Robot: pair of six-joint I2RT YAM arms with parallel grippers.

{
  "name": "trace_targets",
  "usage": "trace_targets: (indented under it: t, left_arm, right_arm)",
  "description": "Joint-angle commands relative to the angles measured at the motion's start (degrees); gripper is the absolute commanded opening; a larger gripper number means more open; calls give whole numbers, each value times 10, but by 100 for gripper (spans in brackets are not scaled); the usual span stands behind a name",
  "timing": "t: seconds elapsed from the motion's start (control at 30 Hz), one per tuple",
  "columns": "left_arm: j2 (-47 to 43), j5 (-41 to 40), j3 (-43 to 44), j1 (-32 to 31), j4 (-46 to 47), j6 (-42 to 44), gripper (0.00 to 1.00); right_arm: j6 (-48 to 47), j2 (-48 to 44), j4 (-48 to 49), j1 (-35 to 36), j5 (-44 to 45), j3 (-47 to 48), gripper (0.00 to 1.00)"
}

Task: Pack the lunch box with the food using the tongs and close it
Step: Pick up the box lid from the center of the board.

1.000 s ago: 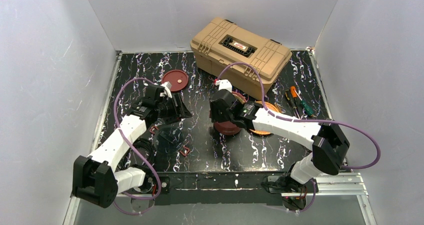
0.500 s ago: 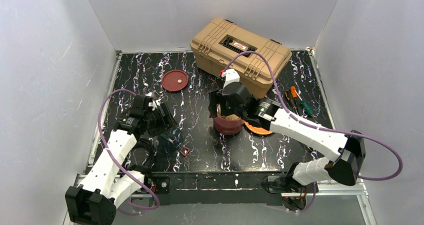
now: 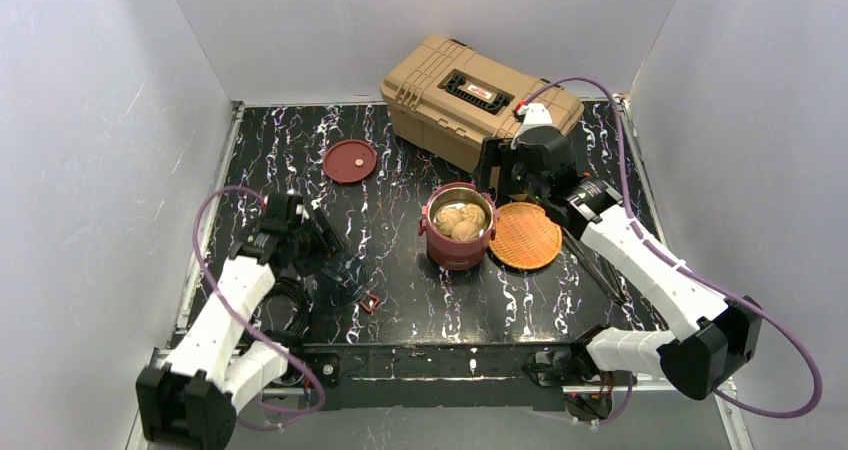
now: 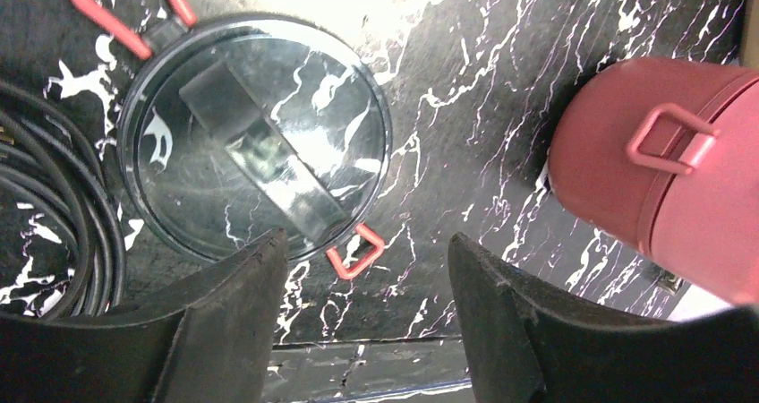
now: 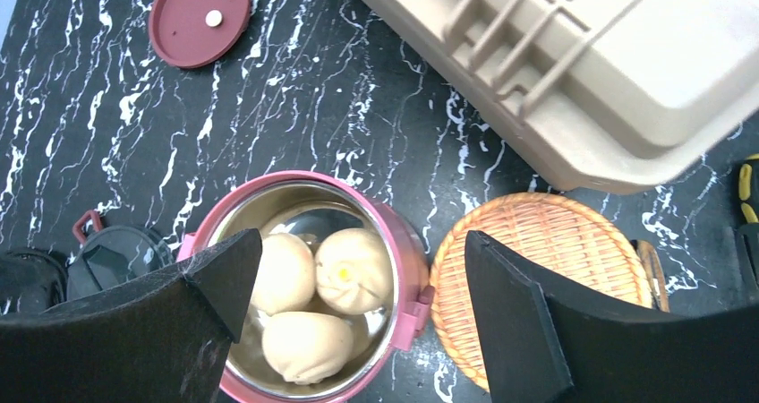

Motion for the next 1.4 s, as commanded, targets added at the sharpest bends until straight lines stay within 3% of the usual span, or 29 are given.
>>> trace_targets:
  t: [0.0, 0.33, 0.47, 0.77, 1.17, 1.37]
  left_arm:
    - [144, -31, 129, 20, 43, 69, 60]
    - [494, 16, 437, 95, 20, 131, 46]
    - [584, 15, 516, 99, 13, 139, 41]
    - [691, -22, 604, 102, -12, 147, 40]
    - [746, -43, 657, 109, -27, 152, 35]
    - [765, -45, 672, 113, -38, 161, 11]
  right_arm:
    - [-18, -34, 12, -36, -21, -20, 92]
    - [-18, -129, 31, -67, 20, -91, 94]
    - [-17, -141, 27, -69, 24, -107, 94]
    - [-4, -143, 23, -71, 7, -127, 92]
    - [11, -159, 6, -73, 1, -143, 91]
    - [19, -170, -4, -73, 8, -154, 91]
